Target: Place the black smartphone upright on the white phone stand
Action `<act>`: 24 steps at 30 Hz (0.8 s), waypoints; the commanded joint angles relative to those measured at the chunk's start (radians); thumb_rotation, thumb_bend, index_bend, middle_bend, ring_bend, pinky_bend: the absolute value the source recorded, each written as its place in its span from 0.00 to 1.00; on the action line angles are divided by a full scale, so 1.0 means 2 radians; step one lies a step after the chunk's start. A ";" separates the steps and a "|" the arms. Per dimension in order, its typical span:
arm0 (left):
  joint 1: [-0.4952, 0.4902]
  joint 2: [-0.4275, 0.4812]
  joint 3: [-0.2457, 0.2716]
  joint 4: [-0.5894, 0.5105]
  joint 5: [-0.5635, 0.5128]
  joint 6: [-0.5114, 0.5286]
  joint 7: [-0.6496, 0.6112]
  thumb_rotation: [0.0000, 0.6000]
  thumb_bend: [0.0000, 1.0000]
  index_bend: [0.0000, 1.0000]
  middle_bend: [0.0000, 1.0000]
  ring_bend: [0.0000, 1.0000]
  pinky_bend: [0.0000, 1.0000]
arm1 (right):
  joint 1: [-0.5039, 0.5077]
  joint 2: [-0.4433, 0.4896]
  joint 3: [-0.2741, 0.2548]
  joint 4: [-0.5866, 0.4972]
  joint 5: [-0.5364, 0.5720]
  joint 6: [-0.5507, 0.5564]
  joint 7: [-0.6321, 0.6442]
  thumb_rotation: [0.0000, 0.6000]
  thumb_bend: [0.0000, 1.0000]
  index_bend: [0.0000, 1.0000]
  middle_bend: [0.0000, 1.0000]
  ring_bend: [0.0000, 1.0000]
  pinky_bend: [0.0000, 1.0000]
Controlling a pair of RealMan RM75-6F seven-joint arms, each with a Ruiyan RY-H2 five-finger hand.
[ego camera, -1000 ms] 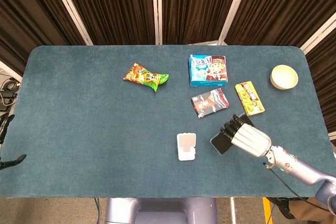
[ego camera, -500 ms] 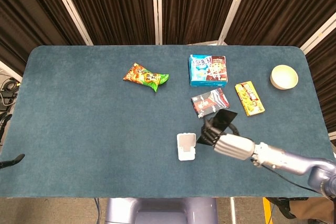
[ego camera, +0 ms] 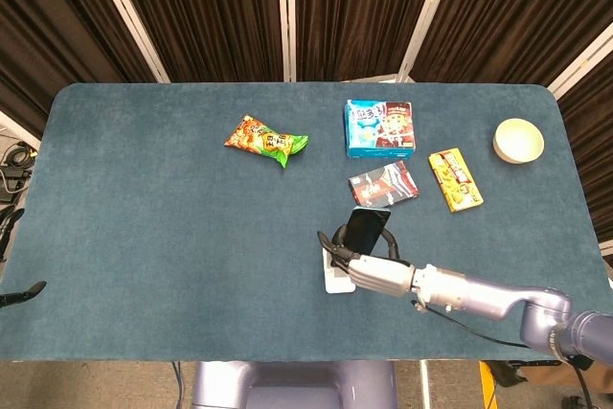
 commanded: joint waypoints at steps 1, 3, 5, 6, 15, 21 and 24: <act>0.000 0.000 0.000 0.000 0.000 0.001 0.000 1.00 0.00 0.00 0.00 0.00 0.00 | 0.004 -0.007 0.001 -0.008 0.005 -0.016 -0.010 1.00 0.55 0.62 0.59 0.43 0.16; 0.000 0.001 0.001 0.000 0.000 -0.001 -0.001 1.00 0.00 0.00 0.00 0.00 0.00 | 0.005 -0.010 -0.001 -0.007 0.007 -0.022 -0.007 1.00 0.55 0.62 0.59 0.43 0.16; 0.000 0.002 0.001 0.000 0.000 -0.002 -0.003 1.00 0.00 0.00 0.00 0.00 0.00 | 0.005 -0.012 -0.005 0.000 0.006 -0.026 -0.005 1.00 0.55 0.62 0.59 0.42 0.16; -0.001 0.002 0.001 0.000 0.000 -0.003 -0.003 1.00 0.00 0.00 0.00 0.00 0.00 | 0.005 -0.014 -0.007 0.003 0.005 -0.026 -0.004 1.00 0.55 0.62 0.59 0.42 0.15; -0.002 0.001 0.002 -0.001 0.001 -0.004 -0.001 1.00 0.00 0.00 0.00 0.00 0.00 | -0.001 -0.022 -0.014 0.019 0.001 -0.014 -0.003 1.00 0.55 0.62 0.59 0.41 0.14; -0.002 0.000 0.001 -0.001 0.000 -0.003 -0.001 1.00 0.00 0.00 0.00 0.00 0.00 | -0.002 -0.026 -0.021 0.023 -0.001 -0.020 -0.004 1.00 0.55 0.62 0.58 0.40 0.11; -0.002 0.001 0.002 -0.001 0.000 -0.005 -0.003 1.00 0.00 0.00 0.00 0.00 0.00 | -0.003 -0.030 -0.023 0.022 -0.001 -0.022 -0.004 1.00 0.55 0.62 0.58 0.38 0.10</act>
